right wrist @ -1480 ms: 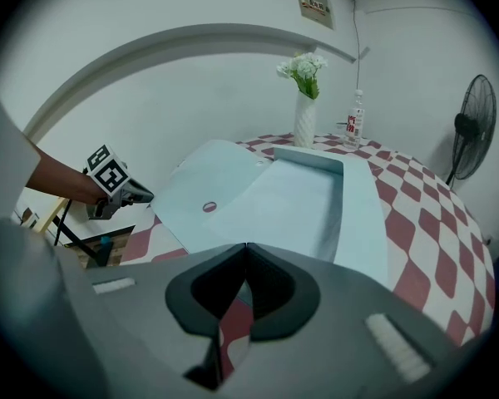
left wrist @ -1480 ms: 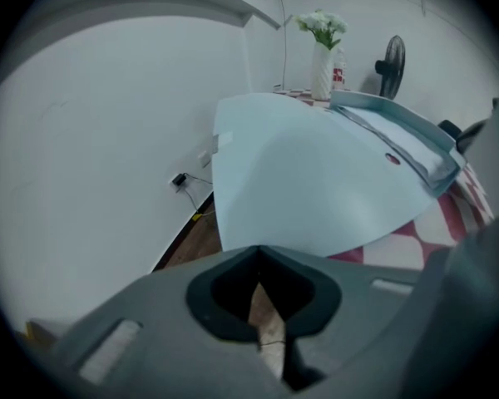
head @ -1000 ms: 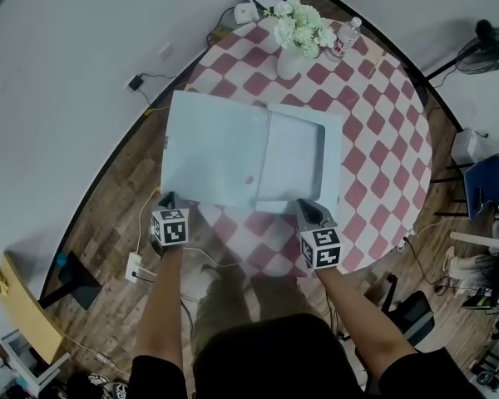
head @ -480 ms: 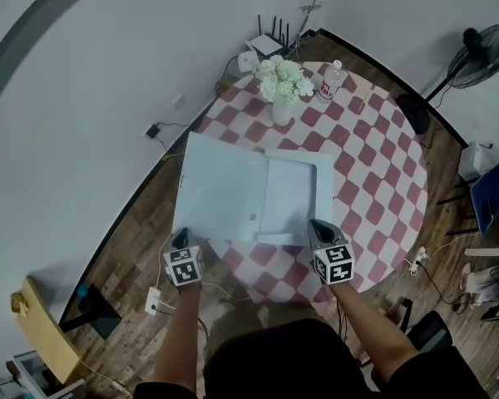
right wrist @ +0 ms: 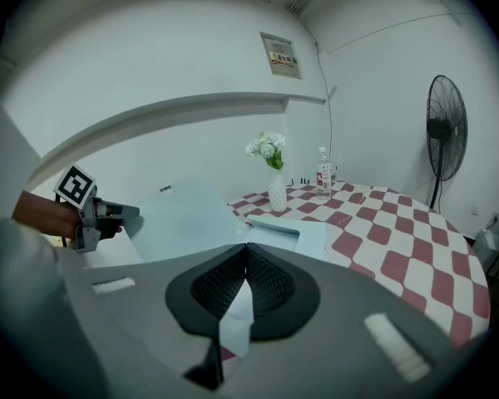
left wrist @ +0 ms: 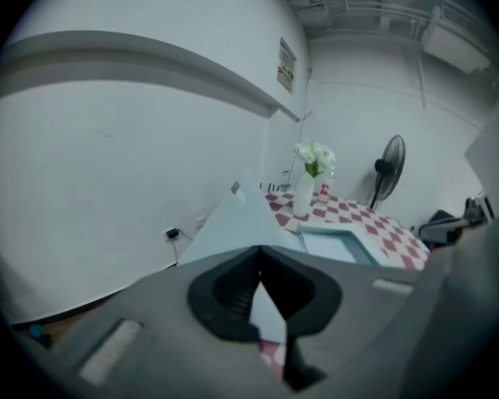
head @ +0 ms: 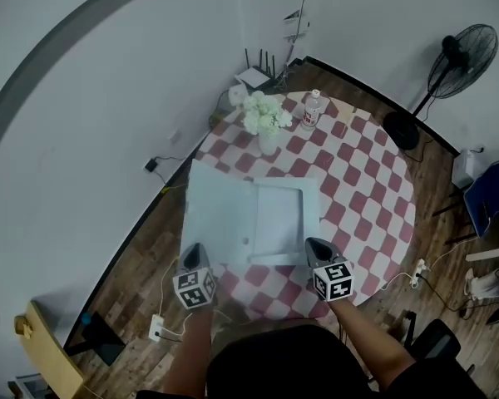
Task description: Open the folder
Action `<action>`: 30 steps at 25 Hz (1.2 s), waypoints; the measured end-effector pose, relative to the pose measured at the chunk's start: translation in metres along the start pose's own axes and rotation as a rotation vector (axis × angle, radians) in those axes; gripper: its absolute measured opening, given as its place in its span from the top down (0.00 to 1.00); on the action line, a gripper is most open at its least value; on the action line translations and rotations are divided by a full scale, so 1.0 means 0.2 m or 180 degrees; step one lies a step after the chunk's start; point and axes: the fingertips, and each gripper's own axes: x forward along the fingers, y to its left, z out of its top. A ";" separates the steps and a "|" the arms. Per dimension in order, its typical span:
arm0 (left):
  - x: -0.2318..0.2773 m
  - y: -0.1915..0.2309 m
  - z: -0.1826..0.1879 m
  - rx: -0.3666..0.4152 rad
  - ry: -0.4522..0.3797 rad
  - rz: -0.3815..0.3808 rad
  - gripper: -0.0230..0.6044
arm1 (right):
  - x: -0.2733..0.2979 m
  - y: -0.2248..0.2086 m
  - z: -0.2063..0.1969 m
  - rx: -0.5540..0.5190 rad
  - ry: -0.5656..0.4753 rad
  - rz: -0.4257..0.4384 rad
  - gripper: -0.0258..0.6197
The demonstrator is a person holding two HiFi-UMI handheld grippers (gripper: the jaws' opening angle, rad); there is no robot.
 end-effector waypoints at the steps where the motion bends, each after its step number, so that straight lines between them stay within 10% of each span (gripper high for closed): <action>1: -0.01 -0.03 0.03 -0.0031 -0.0053 -0.0047 0.96 | -0.02 0.00 0.01 -0.0002 -0.0025 0.0012 0.96; 30: -0.26 -0.62 0.56 0.0523 -0.1369 -0.0608 0.96 | -0.42 -0.24 0.50 -0.0489 -0.0710 -0.0409 0.96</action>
